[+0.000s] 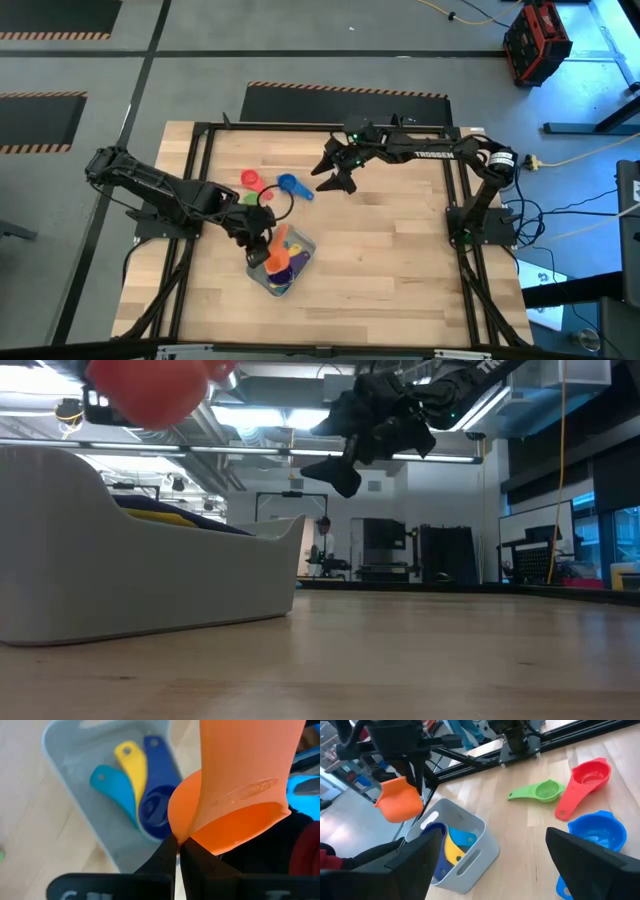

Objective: Nest measuring cups in basket
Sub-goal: Stack the orange measuring cup into the purple measuring cup in the grey bin

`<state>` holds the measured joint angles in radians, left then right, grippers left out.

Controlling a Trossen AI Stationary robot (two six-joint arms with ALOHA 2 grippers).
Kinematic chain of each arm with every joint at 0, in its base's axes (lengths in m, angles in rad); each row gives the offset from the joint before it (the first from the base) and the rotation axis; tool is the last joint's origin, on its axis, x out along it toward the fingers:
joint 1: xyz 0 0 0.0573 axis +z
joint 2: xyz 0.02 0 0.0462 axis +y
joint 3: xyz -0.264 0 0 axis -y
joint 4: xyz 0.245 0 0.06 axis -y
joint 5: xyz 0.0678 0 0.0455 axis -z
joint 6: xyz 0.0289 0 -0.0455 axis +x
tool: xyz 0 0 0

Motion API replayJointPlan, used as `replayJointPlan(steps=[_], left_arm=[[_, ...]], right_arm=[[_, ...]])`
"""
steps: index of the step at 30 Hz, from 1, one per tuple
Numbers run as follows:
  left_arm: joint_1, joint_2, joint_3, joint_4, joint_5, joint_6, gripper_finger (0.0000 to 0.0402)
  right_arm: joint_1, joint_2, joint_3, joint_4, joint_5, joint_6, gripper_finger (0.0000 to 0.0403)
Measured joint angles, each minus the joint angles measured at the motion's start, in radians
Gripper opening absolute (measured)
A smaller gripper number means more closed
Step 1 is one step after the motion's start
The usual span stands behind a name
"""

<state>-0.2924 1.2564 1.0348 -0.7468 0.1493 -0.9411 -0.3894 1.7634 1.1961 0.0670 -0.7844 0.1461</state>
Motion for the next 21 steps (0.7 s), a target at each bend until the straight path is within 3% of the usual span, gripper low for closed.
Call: replayJointPlan(steps=[9, 21], left_arm=[[-0.004, 0.032, -0.001, -0.028, 0.002, -0.044, 0.0005], [-0.002, 0.181, -0.001, -0.029, 0.110, -0.045, 0.0006]], right_arm=[[0.048, 0.000, 0.000, 0.000, 0.045, -0.064, 0.0362], [0.096, -0.001, -0.007, -0.030, 0.135, -0.092, 0.0362]])
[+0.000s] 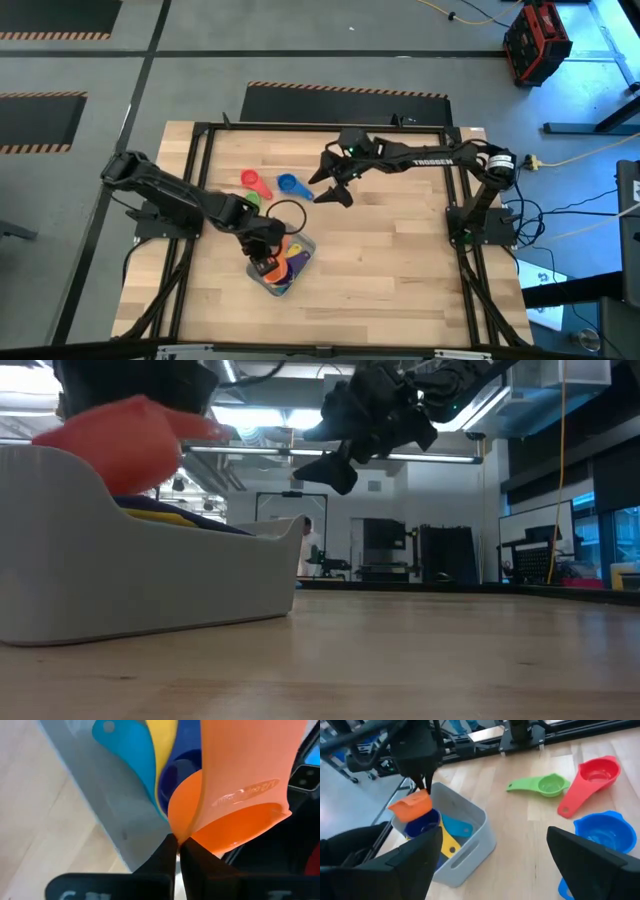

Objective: Nest measuring cups in basket
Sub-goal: Stack the orange measuring cup into the purple measuring cup in the grey bin, then stack the blue measuring cup into the orange measuring cup in the grey bin

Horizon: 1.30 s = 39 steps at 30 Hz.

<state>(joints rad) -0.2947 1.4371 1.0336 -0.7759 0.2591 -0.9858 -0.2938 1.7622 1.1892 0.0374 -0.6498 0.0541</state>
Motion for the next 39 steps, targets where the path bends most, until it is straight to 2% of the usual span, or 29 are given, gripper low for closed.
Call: replayJointPlan(steps=[14, 21, 31, 39], left_arm=[[0.000, 0.089, 0.000, 0.009, 0.020, 0.000, 0.0013], [0.000, 0.089, 0.000, 0.010, 0.013, 0.000, 0.0044], [0.003, 0.089, 0.000, 0.010, 0.012, -0.001, 0.0111], [0.006, 0.089, 0.000, 0.012, 0.026, 0.024, 0.0119]], right_arm=[[0.010, 0.000, -0.001, -0.021, 0.004, -0.035, 0.0362], [0.010, 0.000, -0.001, -0.022, 0.005, -0.036, 0.0362], [0.010, 0.000, -0.002, -0.022, 0.004, -0.036, 0.0362], [0.010, 0.000, -0.002, -0.023, 0.004, -0.037, 0.0362]])
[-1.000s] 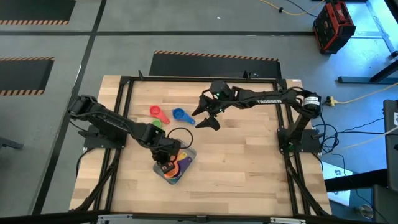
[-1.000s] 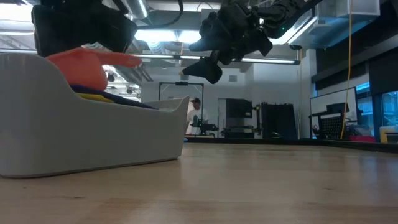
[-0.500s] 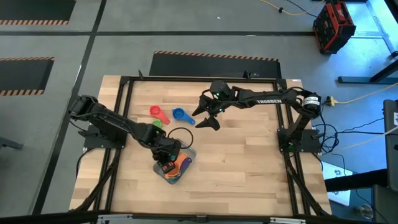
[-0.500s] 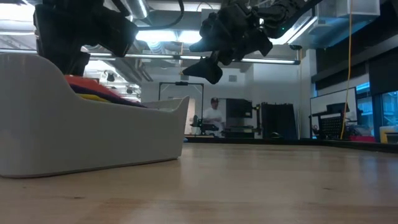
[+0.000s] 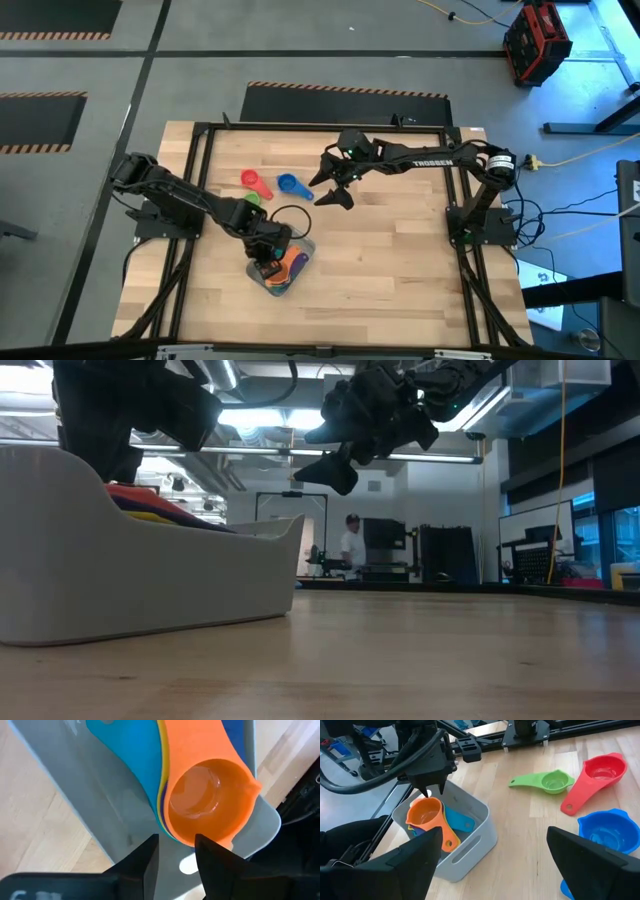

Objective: Nest measuring cups in basket
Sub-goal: Stack the blue measuring cup into the orange measuring cup in the grey bin

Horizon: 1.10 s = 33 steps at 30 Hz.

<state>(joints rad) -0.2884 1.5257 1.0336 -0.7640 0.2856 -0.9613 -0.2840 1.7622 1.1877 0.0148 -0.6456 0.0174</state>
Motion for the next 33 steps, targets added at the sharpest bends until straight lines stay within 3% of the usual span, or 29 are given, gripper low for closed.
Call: replayJointPlan(steps=[6, 13, 22, 27, 33], left_arm=[[0.036, -0.010, 0.000, 0.005, 0.127, 0.002, 0.0119], [0.069, -0.076, 0.000, 0.031, 0.230, 0.003, 0.0118], [0.190, -0.209, 0.001, 0.131, 0.144, 0.011, 0.0118], [0.319, -0.255, 0.001, 0.182, 0.087, 0.128, 0.0119], [0.491, -0.264, 0.001, 0.253, 0.044, 0.354, 0.0117]], right_arm=[[0.000, 0.000, 0.000, -0.011, -0.012, 0.003, 0.0362], [0.000, -0.076, -0.002, -0.159, -0.041, -0.060, 0.0362], [0.014, -0.301, -0.002, -0.425, 0.079, -0.167, 0.0362], [0.068, -0.368, -0.002, -0.525, 0.124, -0.179, 0.0362], [0.173, -0.372, -0.062, -0.492, 0.134, -0.172, 0.0362]])
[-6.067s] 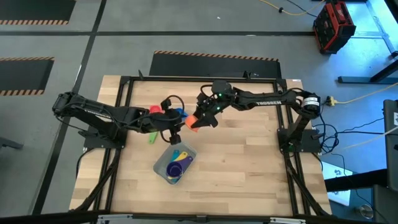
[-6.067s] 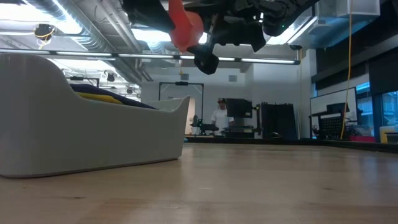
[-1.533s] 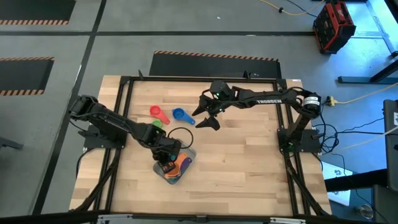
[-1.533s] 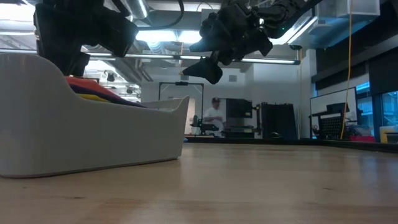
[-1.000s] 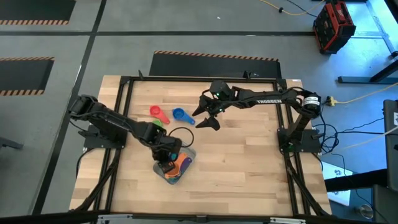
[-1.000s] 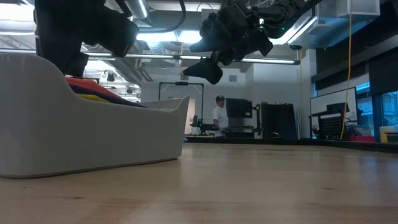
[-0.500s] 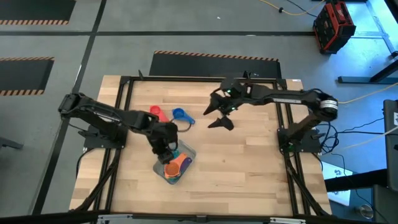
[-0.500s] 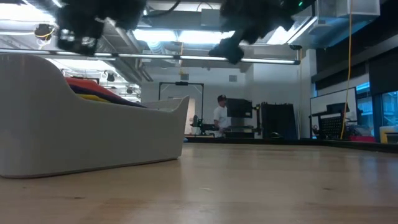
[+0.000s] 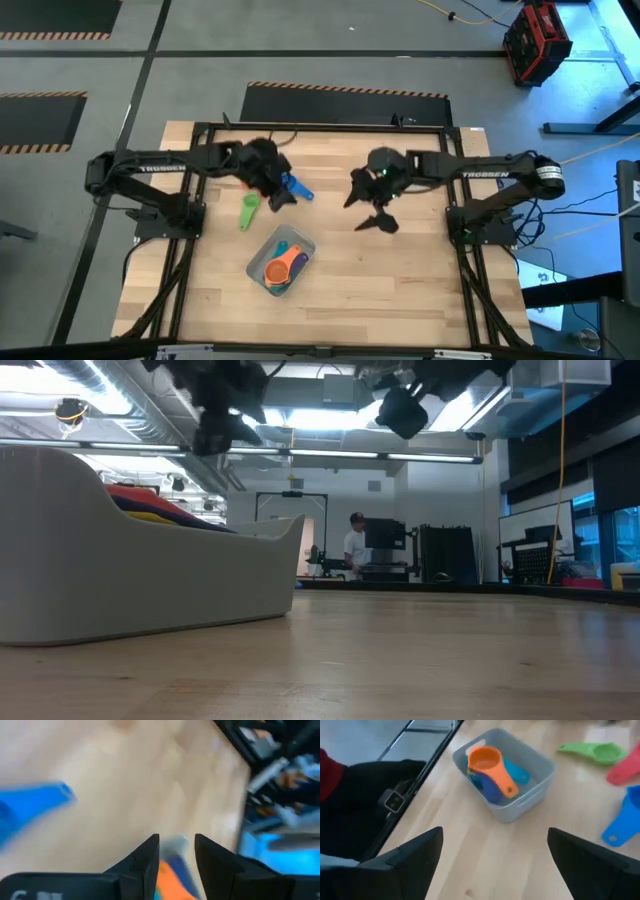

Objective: Nest measuring cups in basket
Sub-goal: Stack the blue measuring cup into the orange measuring cup in the grey bin

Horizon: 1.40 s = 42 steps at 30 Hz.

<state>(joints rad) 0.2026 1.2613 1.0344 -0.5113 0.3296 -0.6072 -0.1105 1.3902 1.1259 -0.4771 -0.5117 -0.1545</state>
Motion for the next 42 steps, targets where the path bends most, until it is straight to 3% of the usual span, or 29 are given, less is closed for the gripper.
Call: replayJointPlan(steps=[9, 17, 26, 42], left_arm=[[0.190, 0.002, 0.000, 0.132, -0.158, 0.432, 0.0116], [0.274, 0.086, 0.000, 0.202, -0.215, 0.692, 0.0115], [0.297, 0.247, 0.000, 0.172, -0.207, 0.829, 0.0115], [0.294, 0.439, 0.000, 0.095, -0.158, 0.916, 0.0115]], right_arm=[[0.076, 0.003, -0.121, 0.144, 0.186, 0.130, 0.0362], [0.076, 0.003, -0.151, 0.217, 0.207, 0.156, 0.0362], [0.076, 0.003, -0.151, 0.241, 0.207, 0.183, 0.0362], [0.076, 0.003, -0.151, 0.240, 0.205, 0.178, 0.0362]])
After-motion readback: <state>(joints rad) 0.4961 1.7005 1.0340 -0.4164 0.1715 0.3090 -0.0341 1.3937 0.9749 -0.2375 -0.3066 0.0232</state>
